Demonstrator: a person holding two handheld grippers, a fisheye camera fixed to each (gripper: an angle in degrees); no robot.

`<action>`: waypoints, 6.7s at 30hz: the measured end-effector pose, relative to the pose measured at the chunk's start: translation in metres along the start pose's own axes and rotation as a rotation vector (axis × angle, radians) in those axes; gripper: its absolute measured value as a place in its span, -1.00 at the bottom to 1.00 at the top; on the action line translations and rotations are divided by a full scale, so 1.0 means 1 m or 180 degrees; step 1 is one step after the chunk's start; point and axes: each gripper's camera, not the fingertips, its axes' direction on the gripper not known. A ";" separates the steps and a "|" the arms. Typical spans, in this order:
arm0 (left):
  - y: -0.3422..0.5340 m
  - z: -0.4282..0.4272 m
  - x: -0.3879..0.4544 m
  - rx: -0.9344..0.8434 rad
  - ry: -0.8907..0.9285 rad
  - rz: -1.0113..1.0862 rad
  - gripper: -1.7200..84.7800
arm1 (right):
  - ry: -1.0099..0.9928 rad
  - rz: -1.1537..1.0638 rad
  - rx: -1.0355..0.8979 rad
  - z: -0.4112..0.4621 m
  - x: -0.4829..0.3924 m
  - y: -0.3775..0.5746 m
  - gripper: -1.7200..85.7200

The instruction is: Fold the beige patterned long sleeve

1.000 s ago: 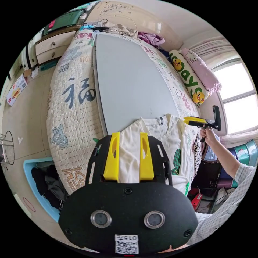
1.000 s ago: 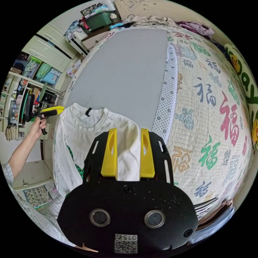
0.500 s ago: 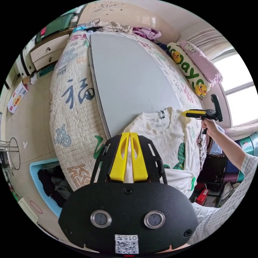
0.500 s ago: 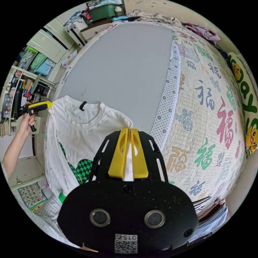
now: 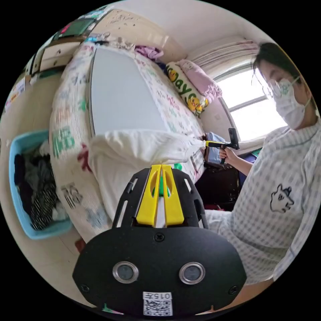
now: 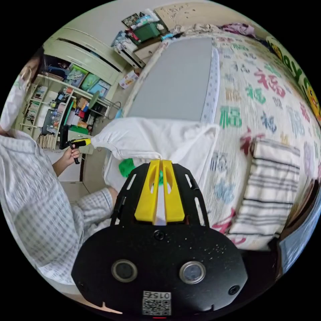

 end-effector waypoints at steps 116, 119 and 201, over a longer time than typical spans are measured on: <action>0.559 0.086 0.249 0.0853 -0.1313 0.0445 -0.76 | 0.1123 -0.1362 0.0592 -0.376 0.188 0.587 -0.81; 0.537 0.109 0.250 0.0584 -0.1493 0.0617 -0.74 | 0.0933 -0.0942 0.0409 -0.306 0.247 0.572 -0.76; 0.174 0.084 -0.016 0.1005 -0.1508 -0.0577 -0.83 | -0.0004 -0.1329 0.0244 0.014 -0.268 0.343 -0.91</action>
